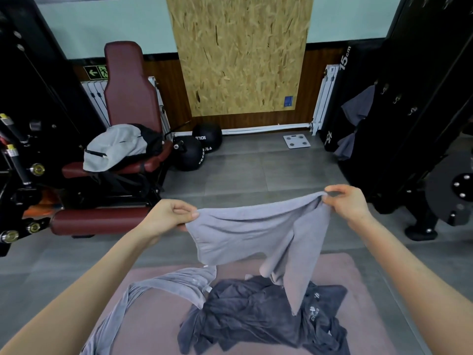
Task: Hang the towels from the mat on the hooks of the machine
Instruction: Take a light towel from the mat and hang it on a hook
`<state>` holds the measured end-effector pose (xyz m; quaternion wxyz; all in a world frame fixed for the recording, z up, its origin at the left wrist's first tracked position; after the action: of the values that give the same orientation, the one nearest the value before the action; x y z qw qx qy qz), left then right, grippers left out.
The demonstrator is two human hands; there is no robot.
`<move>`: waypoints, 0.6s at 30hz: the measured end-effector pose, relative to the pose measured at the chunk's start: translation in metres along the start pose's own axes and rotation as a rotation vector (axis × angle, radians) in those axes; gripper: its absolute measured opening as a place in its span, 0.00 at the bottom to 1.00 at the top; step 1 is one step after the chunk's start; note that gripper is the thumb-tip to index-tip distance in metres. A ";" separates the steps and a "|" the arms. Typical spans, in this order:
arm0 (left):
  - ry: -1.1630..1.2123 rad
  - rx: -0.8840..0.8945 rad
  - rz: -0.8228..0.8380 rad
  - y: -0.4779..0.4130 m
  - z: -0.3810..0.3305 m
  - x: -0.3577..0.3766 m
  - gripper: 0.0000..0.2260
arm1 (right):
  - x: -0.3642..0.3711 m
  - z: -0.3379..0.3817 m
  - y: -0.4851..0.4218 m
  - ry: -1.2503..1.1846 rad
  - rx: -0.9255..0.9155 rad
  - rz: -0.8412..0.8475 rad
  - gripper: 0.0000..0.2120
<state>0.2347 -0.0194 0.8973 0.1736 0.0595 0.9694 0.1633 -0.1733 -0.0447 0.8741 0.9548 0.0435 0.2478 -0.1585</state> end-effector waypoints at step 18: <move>-0.223 0.135 0.081 0.023 -0.068 0.073 0.12 | 0.072 0.103 0.097 -0.360 -0.203 0.568 0.05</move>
<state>0.1437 -0.0055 0.9421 0.2690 0.1278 0.9497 0.0970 -0.0349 0.0107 0.9296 0.9886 -0.0131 0.0679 0.1336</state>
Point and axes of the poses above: each hand's wrist, its own y-axis away from the middle knuckle, its own x-axis out of the palm, z = x × y, the point moved 3 cm from there along -y, towards the middle knuckle, and after that the axes turned 6 degrees about -x, right-handed, at the moved point
